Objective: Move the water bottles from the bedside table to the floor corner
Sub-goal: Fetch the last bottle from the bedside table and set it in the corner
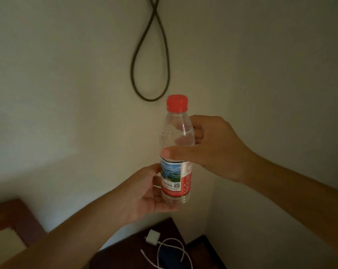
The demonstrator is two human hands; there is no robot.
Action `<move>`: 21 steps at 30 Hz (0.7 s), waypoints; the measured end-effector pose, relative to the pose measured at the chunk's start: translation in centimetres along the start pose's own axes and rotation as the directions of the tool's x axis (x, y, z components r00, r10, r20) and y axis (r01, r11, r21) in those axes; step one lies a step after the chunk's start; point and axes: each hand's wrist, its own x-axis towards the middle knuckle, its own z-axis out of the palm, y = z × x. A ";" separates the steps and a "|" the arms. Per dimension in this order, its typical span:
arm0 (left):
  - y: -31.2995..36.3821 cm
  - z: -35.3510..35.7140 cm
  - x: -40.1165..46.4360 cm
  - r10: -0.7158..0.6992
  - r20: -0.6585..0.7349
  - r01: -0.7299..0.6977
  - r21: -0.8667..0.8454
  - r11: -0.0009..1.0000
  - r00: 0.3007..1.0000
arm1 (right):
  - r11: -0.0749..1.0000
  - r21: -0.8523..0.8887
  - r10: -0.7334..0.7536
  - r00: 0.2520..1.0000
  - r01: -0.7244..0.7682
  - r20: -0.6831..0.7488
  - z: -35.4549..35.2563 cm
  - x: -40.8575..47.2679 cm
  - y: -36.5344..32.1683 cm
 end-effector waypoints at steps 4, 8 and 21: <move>-0.5 4.7 0.7 -0.038 0.145 0.028 0.074 0.997 0.989 | 0.995 -0.028 0.088 0.988 -0.092 -0.123 -3.8 -3.3 1.2; -1.5 9.5 1.5 -0.093 0.277 0.041 0.189 0.981 0.956 | 0.977 -0.048 0.188 0.944 -0.208 -0.272 -7.2 -7.3 2.0; -11.0 27.9 -4.1 -0.335 0.655 -0.055 0.499 0.865 0.677 | 0.874 -0.007 0.347 0.634 -0.486 -0.691 -17.4 -28.3 2.2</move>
